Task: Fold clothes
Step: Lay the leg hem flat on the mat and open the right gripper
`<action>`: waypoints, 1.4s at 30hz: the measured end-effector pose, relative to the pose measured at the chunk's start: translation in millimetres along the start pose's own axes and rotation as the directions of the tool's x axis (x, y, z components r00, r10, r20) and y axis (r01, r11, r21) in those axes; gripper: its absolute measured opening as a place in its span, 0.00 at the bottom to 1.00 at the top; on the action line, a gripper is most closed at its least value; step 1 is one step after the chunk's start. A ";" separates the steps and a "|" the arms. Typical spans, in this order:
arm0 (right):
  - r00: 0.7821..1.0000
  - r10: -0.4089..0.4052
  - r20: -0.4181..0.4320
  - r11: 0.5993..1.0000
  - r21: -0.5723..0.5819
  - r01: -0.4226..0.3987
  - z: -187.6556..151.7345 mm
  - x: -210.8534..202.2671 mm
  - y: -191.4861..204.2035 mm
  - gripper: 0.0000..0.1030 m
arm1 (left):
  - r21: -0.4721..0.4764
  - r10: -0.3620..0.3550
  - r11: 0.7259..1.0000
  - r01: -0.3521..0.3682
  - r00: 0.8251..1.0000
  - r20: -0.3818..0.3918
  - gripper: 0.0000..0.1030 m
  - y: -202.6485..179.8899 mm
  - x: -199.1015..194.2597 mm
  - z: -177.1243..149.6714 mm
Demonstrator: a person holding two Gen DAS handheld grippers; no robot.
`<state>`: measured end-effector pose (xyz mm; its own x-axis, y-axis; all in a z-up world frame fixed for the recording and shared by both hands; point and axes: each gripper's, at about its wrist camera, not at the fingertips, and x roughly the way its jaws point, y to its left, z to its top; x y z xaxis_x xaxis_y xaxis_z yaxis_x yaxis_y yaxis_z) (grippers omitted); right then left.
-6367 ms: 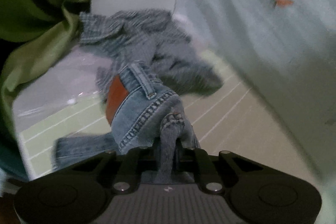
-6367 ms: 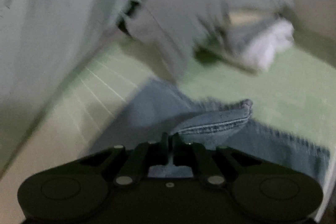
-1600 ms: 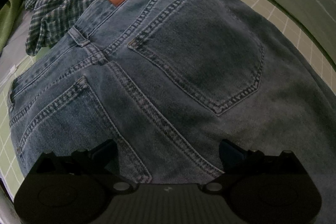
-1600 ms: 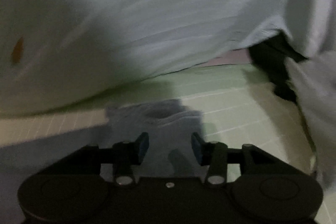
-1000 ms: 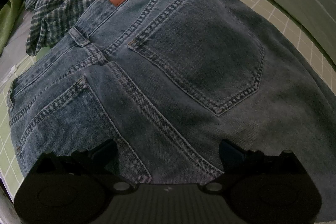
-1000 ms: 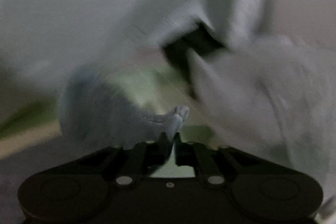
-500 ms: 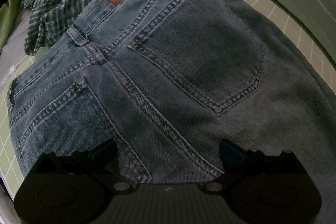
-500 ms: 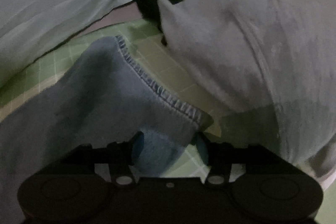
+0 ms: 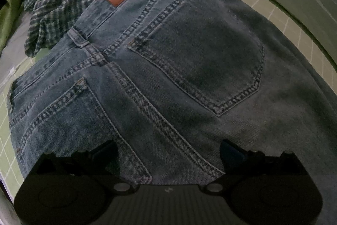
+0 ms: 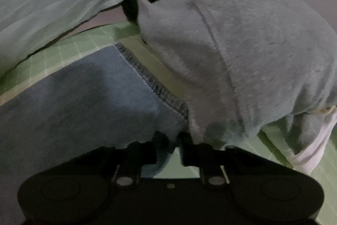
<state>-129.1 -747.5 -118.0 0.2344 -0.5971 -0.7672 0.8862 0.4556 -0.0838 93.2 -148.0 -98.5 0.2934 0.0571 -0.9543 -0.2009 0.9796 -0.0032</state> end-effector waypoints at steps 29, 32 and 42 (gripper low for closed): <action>0.908 0.417 -0.028 0.778 0.527 -0.341 -177.4 -124.8 -204.7 0.98 | 0.053 -0.138 0.989 0.137 0.990 0.022 1.00 65.9 -72.8 -125.4; 0.887 0.461 -0.043 0.723 0.598 -0.346 -191.7 -128.8 -217.3 0.98 | 0.055 -0.137 0.989 0.136 0.990 0.018 1.00 67.6 -75.5 -130.9; 0.844 0.532 -0.071 0.693 0.610 -0.386 -213.6 -140.2 -203.2 0.99 | 0.082 -0.147 0.986 0.146 0.989 0.003 1.00 69.4 -76.2 -136.0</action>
<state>-427.4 -615.3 -129.2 0.6410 -0.2143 -0.7370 0.7670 0.1434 0.6254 -70.2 -110.6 -66.7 0.3230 -0.0869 -0.9424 -0.0783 0.9899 -0.1181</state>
